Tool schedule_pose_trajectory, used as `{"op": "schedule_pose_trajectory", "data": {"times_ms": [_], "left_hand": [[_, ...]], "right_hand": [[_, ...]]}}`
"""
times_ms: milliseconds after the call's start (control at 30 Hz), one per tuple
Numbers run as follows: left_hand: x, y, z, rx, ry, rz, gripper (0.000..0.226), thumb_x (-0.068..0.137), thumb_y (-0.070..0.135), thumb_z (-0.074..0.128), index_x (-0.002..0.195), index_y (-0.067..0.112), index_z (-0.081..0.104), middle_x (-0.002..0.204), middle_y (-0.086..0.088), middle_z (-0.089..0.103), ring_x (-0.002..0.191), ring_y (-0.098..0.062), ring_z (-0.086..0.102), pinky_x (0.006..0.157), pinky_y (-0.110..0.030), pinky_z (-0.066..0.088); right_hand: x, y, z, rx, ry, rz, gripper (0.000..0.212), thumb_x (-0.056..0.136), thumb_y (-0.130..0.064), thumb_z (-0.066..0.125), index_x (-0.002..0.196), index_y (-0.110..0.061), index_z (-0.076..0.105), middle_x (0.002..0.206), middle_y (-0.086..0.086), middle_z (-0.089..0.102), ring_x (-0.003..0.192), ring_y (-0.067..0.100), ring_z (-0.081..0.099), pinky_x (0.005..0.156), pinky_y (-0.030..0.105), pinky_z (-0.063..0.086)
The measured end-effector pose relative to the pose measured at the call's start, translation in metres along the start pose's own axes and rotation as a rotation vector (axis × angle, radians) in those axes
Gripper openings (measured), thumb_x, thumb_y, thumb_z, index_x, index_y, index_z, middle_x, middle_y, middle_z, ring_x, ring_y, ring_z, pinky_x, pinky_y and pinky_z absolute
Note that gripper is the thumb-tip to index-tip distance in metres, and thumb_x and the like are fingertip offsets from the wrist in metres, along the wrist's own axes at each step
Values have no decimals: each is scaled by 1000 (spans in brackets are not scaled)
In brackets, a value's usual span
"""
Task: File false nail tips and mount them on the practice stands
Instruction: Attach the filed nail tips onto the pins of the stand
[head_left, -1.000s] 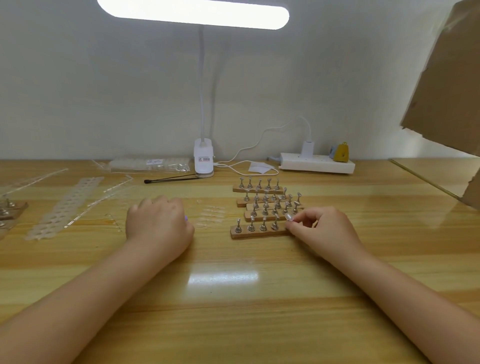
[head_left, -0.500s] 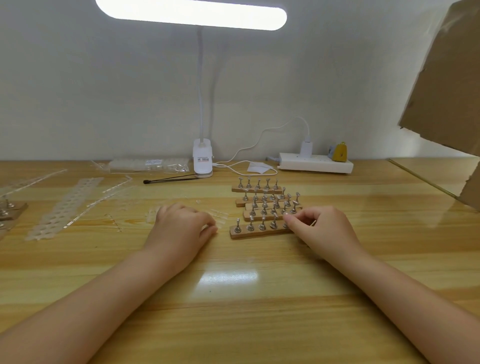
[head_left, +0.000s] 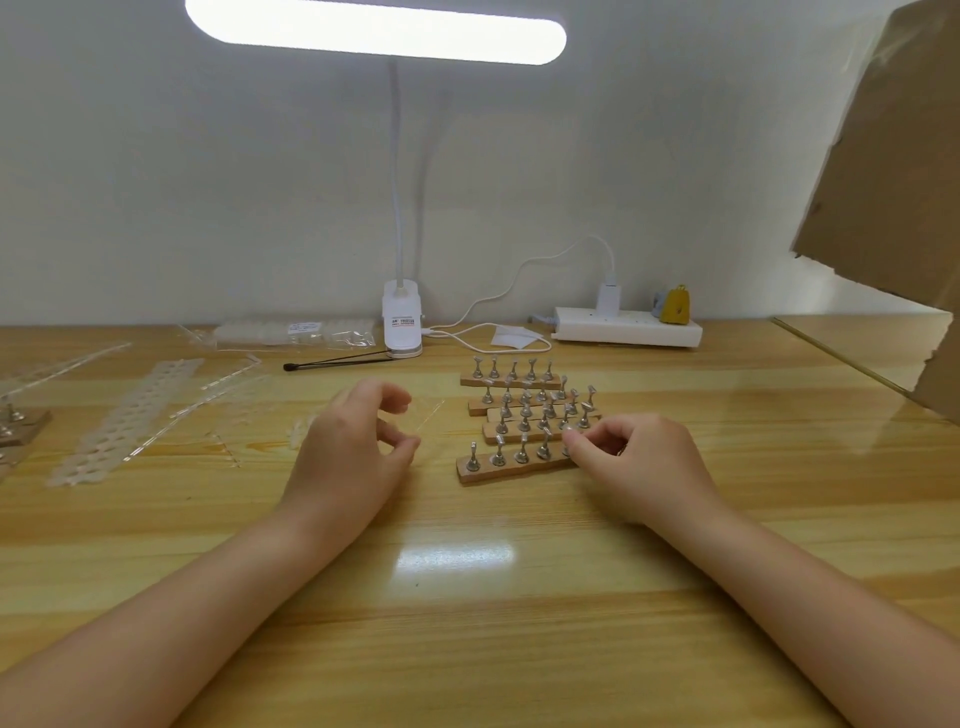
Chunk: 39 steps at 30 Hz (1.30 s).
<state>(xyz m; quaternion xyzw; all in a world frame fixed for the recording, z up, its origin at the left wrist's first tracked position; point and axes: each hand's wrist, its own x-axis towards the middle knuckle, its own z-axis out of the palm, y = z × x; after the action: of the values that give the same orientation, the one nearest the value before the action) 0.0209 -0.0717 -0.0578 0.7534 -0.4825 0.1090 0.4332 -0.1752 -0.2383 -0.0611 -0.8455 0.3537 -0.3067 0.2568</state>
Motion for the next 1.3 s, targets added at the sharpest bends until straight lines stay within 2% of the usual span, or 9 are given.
{"op": "schedule_pose_trajectory", "data": {"times_ms": [67,233,500,633,700,767,900,1100,1300], "left_hand": [[1,4,-1,-148,47,-71,38,77,11,78,101,28,54,97,13,59,75,-1,63,66,-11,48],[0,15,-2,-505,95,-238,41,75,12,80,101,31,55,93,7,62,69,-1,63,63,-9,47],[-5,23,3,-658,35,-327,42,73,9,80,103,27,58,92,4,62,71,-1,64,68,-12,51],[-5,26,2,-790,-10,-401,42,70,9,80,104,26,63,90,3,63,83,-13,68,74,-22,55],[-7,30,2,-789,-63,-404,40,68,13,81,103,26,66,91,4,65,86,-17,69,78,-26,55],[-10,35,4,-776,-122,-381,38,67,13,83,100,26,68,90,7,68,83,-14,69,77,-25,55],[-15,43,6,-829,-186,-325,36,71,4,80,100,17,64,87,5,72,76,-13,70,67,-17,53],[-19,47,6,-681,-156,-214,31,75,2,78,97,16,62,78,3,71,76,-12,69,67,-18,54],[-25,52,9,-194,30,250,37,70,-5,76,91,19,59,72,12,59,76,-2,60,67,-6,45]], "right_hand": [[-1,-1,-1,4,28,-2,26,84,-45,64,68,-26,67,56,-10,58,53,1,51,51,18,34],[-2,-4,-2,3,55,-52,19,85,-42,66,77,-25,67,61,-7,60,57,5,53,55,23,40],[-4,-6,-1,-90,69,-100,25,91,-35,63,76,-19,74,61,-9,61,59,5,53,53,19,35],[-9,-15,-4,-206,114,-148,27,91,-42,57,82,-21,72,65,-10,58,61,7,53,53,26,40],[-15,-24,-5,-114,138,-203,25,90,-41,58,81,-21,71,64,-8,59,60,9,54,53,29,45],[-23,-38,-3,171,44,-156,22,86,-42,62,78,-25,72,61,-5,64,57,9,57,55,32,51],[-35,-56,6,523,-217,-25,13,82,-36,72,82,-23,76,61,-5,68,51,3,58,48,18,48],[-38,-57,10,611,-204,51,14,78,-31,77,71,-20,75,58,-2,67,45,3,53,48,14,44],[-43,-61,12,622,-209,38,24,71,-41,77,69,-18,73,57,0,67,45,4,56,50,16,47]]}}
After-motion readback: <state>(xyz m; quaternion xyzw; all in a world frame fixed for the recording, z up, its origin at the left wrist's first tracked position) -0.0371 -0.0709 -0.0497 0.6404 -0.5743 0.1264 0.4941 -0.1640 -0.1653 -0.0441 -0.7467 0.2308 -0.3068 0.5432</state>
